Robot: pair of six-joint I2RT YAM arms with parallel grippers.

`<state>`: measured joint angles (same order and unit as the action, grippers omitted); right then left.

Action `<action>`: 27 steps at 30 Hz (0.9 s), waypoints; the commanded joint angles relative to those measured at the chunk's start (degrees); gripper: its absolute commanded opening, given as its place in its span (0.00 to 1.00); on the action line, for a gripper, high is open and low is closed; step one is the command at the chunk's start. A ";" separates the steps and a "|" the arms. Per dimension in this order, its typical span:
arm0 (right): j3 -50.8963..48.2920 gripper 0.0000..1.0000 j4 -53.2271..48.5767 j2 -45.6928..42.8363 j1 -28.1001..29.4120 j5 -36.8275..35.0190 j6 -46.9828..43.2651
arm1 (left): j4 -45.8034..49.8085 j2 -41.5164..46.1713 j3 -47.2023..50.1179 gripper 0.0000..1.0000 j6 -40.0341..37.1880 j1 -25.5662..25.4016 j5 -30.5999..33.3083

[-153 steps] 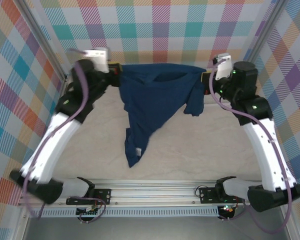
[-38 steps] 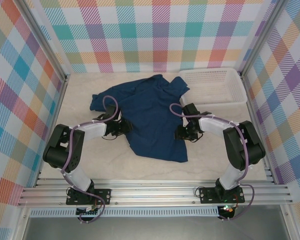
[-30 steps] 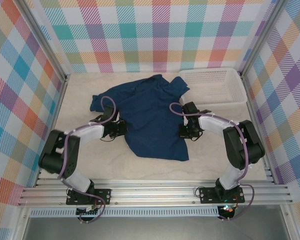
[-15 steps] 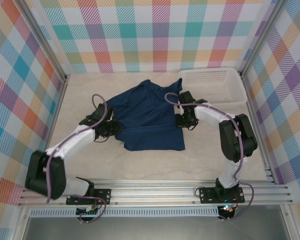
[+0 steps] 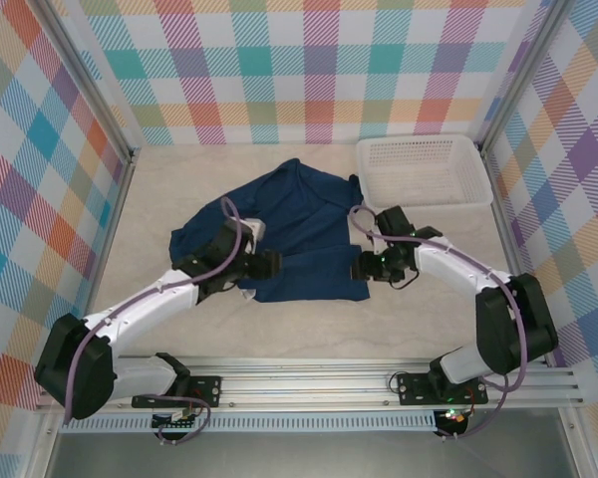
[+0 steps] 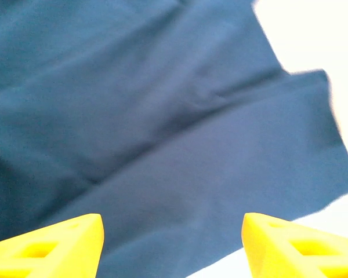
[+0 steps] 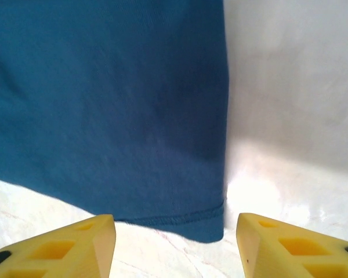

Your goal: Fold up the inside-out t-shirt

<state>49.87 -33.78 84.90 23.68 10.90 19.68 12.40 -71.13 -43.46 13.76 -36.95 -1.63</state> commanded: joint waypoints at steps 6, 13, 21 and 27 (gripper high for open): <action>-1.25 0.31 6.31 6.84 0.04 7.06 2.84 | -6.57 -10.03 -0.40 0.62 -18.53 -12.39 -5.84; 3.22 0.00 3.16 2.17 -1.77 8.98 1.84 | -5.92 -18.87 -5.81 0.62 -27.50 -15.26 -0.88; 5.55 0.00 4.10 0.97 -4.02 14.21 3.92 | -6.08 -28.27 -11.43 0.51 -31.70 -15.26 -1.14; 7.30 0.00 5.42 0.96 -6.27 15.56 4.99 | -4.30 -28.47 -14.59 0.13 -28.58 -14.49 -4.68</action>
<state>54.63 -29.41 86.61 18.55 23.83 23.57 7.46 -100.05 -54.68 -16.10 -51.72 -3.20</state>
